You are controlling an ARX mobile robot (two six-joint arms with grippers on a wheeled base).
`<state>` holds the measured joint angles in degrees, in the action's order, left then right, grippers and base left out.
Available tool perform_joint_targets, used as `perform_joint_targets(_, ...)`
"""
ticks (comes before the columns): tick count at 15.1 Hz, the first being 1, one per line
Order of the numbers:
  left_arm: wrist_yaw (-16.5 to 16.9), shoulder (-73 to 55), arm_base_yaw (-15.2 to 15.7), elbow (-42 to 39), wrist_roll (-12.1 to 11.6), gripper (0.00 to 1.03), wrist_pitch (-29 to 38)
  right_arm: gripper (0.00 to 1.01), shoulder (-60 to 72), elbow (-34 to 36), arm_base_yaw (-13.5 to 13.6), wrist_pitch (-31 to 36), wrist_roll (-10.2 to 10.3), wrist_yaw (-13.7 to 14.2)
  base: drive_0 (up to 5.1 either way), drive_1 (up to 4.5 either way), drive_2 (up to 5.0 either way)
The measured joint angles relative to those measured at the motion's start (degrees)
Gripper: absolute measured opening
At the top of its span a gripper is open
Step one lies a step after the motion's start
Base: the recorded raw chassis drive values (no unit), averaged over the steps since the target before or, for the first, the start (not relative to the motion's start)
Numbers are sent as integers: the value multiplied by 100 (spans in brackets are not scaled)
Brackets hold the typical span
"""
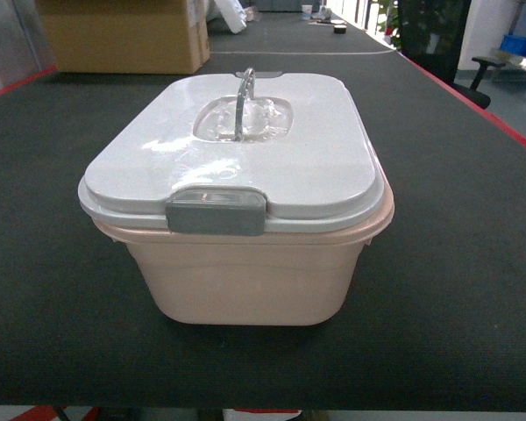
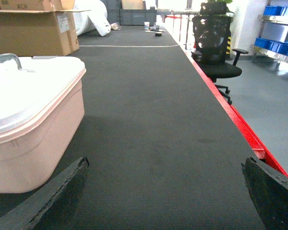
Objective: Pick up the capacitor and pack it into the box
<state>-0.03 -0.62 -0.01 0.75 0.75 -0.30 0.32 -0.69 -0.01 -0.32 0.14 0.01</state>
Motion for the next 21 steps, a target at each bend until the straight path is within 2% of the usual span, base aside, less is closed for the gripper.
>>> perform_joint_targets(21,2,0,0,0,-13,98,0,98,0,0,0,0,0,-2,0,0,0)
